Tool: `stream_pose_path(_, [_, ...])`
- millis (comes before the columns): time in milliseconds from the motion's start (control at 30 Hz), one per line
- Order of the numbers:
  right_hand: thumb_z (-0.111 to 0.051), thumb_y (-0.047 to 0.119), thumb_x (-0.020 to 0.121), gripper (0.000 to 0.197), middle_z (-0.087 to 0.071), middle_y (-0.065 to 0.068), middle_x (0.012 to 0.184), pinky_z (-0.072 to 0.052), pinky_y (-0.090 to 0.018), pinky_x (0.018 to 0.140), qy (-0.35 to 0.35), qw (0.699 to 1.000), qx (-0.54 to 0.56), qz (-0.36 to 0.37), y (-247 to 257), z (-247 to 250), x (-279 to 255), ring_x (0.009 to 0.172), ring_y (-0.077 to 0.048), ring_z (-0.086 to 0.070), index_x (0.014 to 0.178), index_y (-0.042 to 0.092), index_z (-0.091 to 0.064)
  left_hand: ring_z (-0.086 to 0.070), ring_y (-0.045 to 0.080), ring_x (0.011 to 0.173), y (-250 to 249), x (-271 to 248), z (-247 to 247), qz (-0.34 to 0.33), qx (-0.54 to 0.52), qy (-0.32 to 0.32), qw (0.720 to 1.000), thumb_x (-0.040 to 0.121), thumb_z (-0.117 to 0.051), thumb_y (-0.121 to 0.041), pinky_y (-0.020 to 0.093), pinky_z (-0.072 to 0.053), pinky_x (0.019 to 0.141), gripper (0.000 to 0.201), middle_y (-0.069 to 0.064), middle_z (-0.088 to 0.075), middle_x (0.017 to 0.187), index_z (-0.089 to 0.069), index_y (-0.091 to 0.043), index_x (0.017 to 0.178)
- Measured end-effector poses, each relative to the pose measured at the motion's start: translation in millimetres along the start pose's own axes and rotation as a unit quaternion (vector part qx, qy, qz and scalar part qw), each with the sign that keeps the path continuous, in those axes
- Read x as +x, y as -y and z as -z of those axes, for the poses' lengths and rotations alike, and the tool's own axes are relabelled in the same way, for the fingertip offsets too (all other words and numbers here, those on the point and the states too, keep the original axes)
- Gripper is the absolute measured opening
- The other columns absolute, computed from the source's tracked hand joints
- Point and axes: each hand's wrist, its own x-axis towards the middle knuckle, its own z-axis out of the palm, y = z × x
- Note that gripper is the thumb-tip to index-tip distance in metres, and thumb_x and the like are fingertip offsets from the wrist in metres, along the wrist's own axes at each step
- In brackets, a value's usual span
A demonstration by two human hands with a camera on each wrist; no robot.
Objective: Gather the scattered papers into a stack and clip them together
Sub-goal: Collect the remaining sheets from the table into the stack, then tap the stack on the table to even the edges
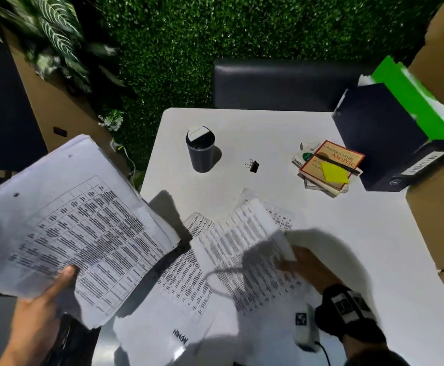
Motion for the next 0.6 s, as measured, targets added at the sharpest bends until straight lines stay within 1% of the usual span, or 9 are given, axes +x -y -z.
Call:
stream_pose_path(67, [-0.084,0.039,0.061,0.055,-0.073,-0.016,0.099,-0.052,-0.039,0.084,-0.033,0.994,0.106,0.008,11,-2,9,0.089,-0.030,-0.069,0.100,0.005,-0.068,-0.047,-0.027,0.046,-1,-8,9,0.020,0.007,-0.011,1.000,0.095,-0.046,0.008,-0.009,-0.032,0.064,0.048,-0.037,-0.045,0.034,-0.052,-0.036,0.078])
stream_pose_path(133, [-0.088,0.046,0.040,0.074,-0.071,-0.021,0.094,-0.051,-0.041,0.082,-0.109,0.981,0.162,-0.009,14,-11,26,0.084,-0.031,-0.067,0.090,-0.003,-0.067,-0.043,-0.033,0.049,7,-9,21,0.039,0.022,0.004,0.999,0.092,-0.048,0.015,-0.005,-0.031,0.053,0.052,-0.041,-0.042,0.035,-0.051,-0.037,0.087])
stream_pose_path(200, [-0.086,0.034,0.046,0.055,-0.061,-0.016,0.084,-0.043,-0.035,0.073,-0.205,0.963,0.166,-0.046,15,-23,43,0.080,-0.022,-0.056,0.084,0.002,-0.063,-0.055,-0.015,0.049,32,-3,39,0.045,0.024,0.006,0.999,0.083,-0.073,-0.013,0.012,-0.035,0.049,0.028,-0.027,-0.058,0.043,-0.070,-0.041,0.075])
stream_pose_path(233, [-0.082,0.029,0.059,0.042,-0.057,-0.014,0.085,-0.040,-0.034,0.072,-0.255,0.955,0.133,-0.078,16,-28,49,0.082,-0.021,-0.052,0.087,0.006,-0.060,-0.056,0.001,0.040,38,-4,41,0.040,0.004,-0.045,0.998,0.076,-0.077,-0.041,0.027,-0.038,0.045,0.026,-0.006,-0.061,0.043,-0.072,-0.027,0.055])
stream_pose_path(267, [-0.076,0.029,0.069,0.036,-0.056,-0.014,0.091,-0.042,-0.035,0.074,-0.298,0.945,0.073,-0.116,12,-32,55,0.085,-0.021,-0.051,0.093,0.010,-0.058,-0.056,0.023,0.039,41,-9,40,0.066,0.021,-0.050,0.996,0.069,-0.073,-0.059,0.032,-0.039,0.049,0.053,0.014,-0.060,0.044,-0.069,-0.012,0.047])
stream_pose_path(300, [-0.070,0.033,0.074,0.038,-0.057,-0.018,0.103,-0.044,-0.038,0.082,-0.318,0.934,-0.014,-0.163,9,-35,59,0.093,-0.026,-0.053,0.104,0.012,-0.057,-0.053,0.025,0.036,42,-12,41,0.071,0.019,-0.040,0.996,0.072,-0.068,-0.062,0.034,-0.041,0.051,0.066,0.028,-0.058,0.049,-0.064,-0.003,0.045])
stream_pose_path(400, [-0.065,0.035,0.083,0.067,-0.031,-0.027,0.142,-0.029,-0.050,0.105,-0.361,0.885,-0.119,-0.271,2,-46,63,0.129,-0.040,-0.033,0.135,0.004,-0.036,-0.053,0.022,0.035,23,-27,35,0.065,0.065,-0.070,0.993,0.092,-0.060,-0.039,0.029,-0.041,0.047,0.068,0.026,-0.058,0.045,-0.058,0.005,0.040])
stream_pose_path(500, [-0.071,0.032,0.079,0.085,-0.027,-0.029,0.144,-0.028,-0.055,0.104,-0.387,0.875,-0.095,-0.275,3,-54,65,0.132,-0.042,-0.027,0.141,-0.001,-0.023,-0.055,0.027,0.045,30,-27,45,0.113,0.043,-0.107,0.987,0.084,-0.065,-0.050,0.028,-0.044,0.052,0.071,0.026,-0.060,0.050,-0.061,0.014,0.054])
stream_pose_path(600, [-0.066,0.026,0.085,0.079,-0.031,-0.030,0.144,-0.029,-0.054,0.106,-0.369,0.891,-0.078,-0.254,-8,-50,67,0.132,-0.043,-0.033,0.143,-0.004,-0.020,-0.055,0.027,0.049,39,-25,54,0.131,0.072,-0.113,0.982,0.088,-0.062,-0.048,0.029,-0.047,0.056,0.067,0.024,-0.065,0.057,-0.064,0.011,0.056])
